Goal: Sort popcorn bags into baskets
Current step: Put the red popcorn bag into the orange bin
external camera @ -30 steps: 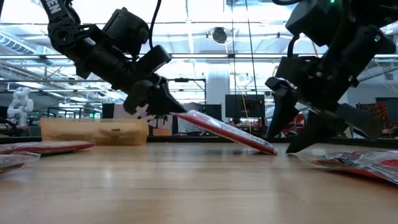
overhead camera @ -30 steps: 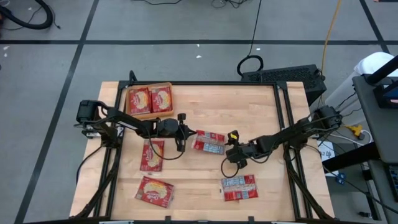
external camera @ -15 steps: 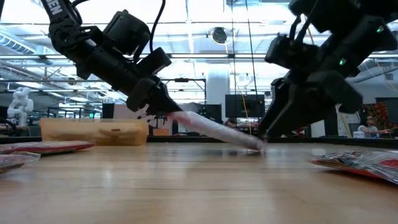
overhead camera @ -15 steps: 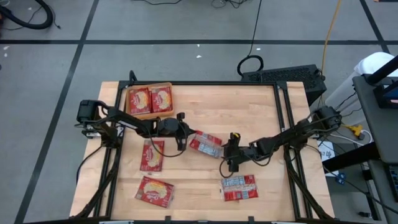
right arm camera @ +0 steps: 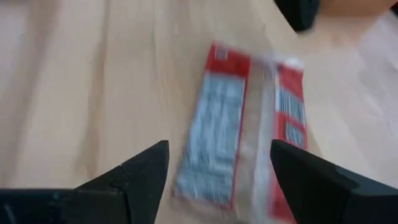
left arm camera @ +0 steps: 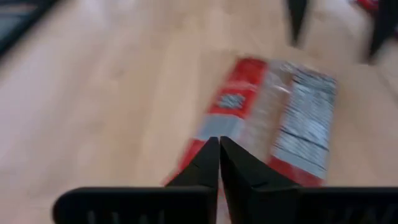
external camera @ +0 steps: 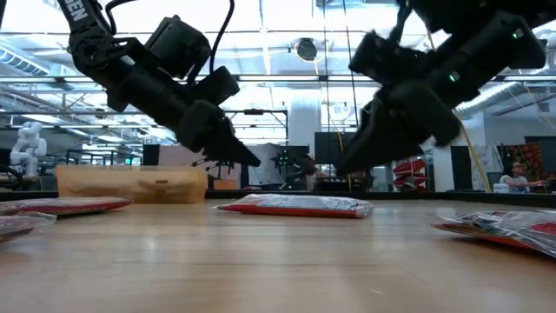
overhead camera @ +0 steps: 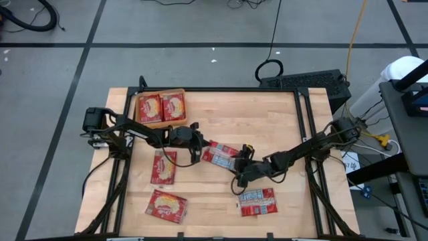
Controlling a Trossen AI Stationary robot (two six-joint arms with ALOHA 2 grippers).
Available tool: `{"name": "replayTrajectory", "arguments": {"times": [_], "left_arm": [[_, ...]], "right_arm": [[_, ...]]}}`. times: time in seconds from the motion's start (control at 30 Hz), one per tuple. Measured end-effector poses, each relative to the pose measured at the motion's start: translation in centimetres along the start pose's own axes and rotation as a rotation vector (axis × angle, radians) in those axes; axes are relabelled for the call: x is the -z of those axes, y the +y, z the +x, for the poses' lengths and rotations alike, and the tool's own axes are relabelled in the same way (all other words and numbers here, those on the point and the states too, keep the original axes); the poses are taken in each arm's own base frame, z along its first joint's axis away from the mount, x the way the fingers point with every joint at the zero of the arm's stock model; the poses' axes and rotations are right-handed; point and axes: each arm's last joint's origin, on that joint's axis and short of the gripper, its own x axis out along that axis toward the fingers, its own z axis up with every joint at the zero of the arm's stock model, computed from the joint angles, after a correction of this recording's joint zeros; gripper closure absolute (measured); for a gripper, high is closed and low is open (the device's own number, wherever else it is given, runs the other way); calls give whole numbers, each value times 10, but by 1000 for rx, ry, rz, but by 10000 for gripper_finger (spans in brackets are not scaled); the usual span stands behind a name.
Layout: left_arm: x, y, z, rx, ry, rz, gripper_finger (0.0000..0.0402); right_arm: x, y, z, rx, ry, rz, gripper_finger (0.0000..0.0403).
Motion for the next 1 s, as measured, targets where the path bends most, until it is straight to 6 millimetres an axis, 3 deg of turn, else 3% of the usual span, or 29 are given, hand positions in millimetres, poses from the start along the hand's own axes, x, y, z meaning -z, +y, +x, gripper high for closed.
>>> {"name": "replayTrajectory", "arguments": {"times": [0.13,0.3,0.47,0.8,1.0], "left_arm": [[3,-8,0,116,22,6,351],[7,-16,7,136,9,10,335],[27,-9,20,87,85,-46,352],[46,1,33,65,143,-99,392],[48,1,33,64,148,-98,395]], "right_arm": [[7,4,-7,8,124,-203,143],[8,3,-11,30,143,-463,155],[9,-5,-5,-10,183,-620,154],[13,-17,19,-40,202,-810,166],[11,-16,29,31,155,-946,209]]}}
